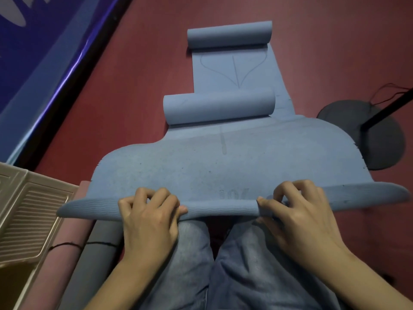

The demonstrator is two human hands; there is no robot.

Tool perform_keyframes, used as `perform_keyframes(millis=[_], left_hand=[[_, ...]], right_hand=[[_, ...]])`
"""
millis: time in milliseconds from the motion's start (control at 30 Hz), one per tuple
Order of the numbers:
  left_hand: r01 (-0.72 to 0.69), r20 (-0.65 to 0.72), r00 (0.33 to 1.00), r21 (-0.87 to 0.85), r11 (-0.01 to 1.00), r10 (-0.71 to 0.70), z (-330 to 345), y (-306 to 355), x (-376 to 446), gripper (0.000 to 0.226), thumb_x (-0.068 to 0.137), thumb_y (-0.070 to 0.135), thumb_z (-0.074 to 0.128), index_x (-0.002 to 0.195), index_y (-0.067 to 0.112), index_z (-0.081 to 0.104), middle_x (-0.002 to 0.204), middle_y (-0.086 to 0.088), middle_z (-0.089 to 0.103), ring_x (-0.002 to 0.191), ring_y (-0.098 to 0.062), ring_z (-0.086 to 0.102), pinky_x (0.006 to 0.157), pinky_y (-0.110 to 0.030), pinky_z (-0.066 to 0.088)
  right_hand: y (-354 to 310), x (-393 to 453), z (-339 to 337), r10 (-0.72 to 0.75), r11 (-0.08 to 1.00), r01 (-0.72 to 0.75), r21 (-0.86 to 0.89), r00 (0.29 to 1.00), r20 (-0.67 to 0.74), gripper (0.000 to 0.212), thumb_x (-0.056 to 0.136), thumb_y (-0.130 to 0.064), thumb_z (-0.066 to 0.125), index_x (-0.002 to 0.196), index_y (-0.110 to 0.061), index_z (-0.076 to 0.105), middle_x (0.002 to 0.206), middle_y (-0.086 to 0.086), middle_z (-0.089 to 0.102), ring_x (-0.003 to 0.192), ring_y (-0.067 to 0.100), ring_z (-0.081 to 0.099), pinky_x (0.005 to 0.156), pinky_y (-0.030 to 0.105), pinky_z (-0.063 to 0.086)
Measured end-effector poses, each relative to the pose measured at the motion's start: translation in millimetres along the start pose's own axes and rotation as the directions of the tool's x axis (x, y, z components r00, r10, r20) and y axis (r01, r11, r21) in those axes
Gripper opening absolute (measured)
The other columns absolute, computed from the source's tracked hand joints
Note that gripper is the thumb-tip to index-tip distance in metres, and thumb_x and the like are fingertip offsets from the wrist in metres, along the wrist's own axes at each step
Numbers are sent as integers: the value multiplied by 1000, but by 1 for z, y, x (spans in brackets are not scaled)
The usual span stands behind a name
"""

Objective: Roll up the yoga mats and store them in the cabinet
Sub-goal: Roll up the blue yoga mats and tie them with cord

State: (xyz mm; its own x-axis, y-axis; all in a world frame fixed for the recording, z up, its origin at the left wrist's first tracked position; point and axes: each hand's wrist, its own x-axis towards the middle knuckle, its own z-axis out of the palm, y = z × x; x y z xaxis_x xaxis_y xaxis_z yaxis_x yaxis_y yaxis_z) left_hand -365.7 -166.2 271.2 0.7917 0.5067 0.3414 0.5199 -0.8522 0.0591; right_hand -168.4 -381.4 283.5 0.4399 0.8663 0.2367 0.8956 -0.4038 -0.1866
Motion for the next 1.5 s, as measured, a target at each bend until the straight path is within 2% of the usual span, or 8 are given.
perform_keyframes(millis=[233, 433, 667, 867, 1100, 1300, 1367, 1500], left_hand=[[-235, 67, 972, 226, 945, 226, -5, 0, -8, 38, 94, 56, 62, 83, 20, 67, 87, 6, 64, 93, -28, 58, 80, -46, 32], [-245, 65, 969, 184, 952, 237, -2, -3, -1, 37, 91, 53, 60, 79, 18, 66, 87, 6, 63, 93, -27, 58, 79, -46, 31], [-220, 56, 975, 207, 953, 213, 5, -5, 1, 36, 99, 46, 48, 87, 18, 68, 89, 6, 63, 87, -26, 54, 80, -46, 32], [-197, 44, 980, 154, 968, 193, 8, -8, 19, 37, 100, 41, 44, 77, 19, 64, 79, 5, 60, 80, -26, 54, 84, -46, 31], [-215, 70, 974, -2, 977, 214, 10, -17, 35, 33, 95, 35, 44, 70, 20, 59, 68, 7, 54, 73, -24, 49, 81, -42, 32], [-177, 205, 957, -152, 972, 207, 17, -23, 54, 39, 98, 41, 40, 67, 24, 59, 62, 7, 55, 66, -23, 45, 66, -37, 39], [-176, 239, 946, -187, 966, 219, 6, -26, 59, 40, 98, 42, 38, 68, 29, 61, 60, 10, 57, 64, -20, 46, 66, -36, 39], [-231, 298, 908, -229, 946, 294, -15, -31, 41, 36, 96, 41, 40, 69, 32, 62, 60, 12, 59, 61, -17, 51, 65, -34, 40]], right_hand=[[-4, -5, 7, -2, 987, -9, -163, 998, -66, 28, 81, -26, 59, 98, -11, 75, 92, 7, 62, 99, 35, 48, 70, 39, 27], [-8, 2, 13, 5, 976, -10, -216, 1000, -23, 33, 55, -8, 80, 87, -7, 73, 92, 8, 65, 108, 37, 48, 77, 42, 30], [-12, 5, 13, -21, 965, 13, -262, 999, -27, 24, 58, -12, 78, 81, -6, 69, 85, 10, 61, 99, 39, 59, 78, 44, 35], [0, 9, 5, 57, 997, -56, -54, 998, 16, 44, 73, -33, 76, 114, -16, 70, 93, -2, 66, 93, 30, 60, 82, 43, 35], [10, 25, -6, 169, 964, -196, 181, 973, 155, 20, 86, -44, 71, 92, -33, 56, 81, -17, 62, 83, 16, 53, 80, 36, 27], [14, 39, -14, 215, 956, -238, 173, 967, 138, 19, 86, -44, 55, 86, -30, 69, 67, -21, 57, 79, 17, 59, 76, 33, 20], [12, 39, -23, 210, 947, -239, 215, 966, 150, 18, 86, -45, 55, 86, -31, 67, 62, -26, 44, 77, 15, 59, 78, 33, 24], [8, 13, -28, 189, 888, -260, 379, 958, 214, 18, 88, -45, 62, 95, -36, 47, 65, -20, 59, 65, 5, 54, 74, 36, 39]])
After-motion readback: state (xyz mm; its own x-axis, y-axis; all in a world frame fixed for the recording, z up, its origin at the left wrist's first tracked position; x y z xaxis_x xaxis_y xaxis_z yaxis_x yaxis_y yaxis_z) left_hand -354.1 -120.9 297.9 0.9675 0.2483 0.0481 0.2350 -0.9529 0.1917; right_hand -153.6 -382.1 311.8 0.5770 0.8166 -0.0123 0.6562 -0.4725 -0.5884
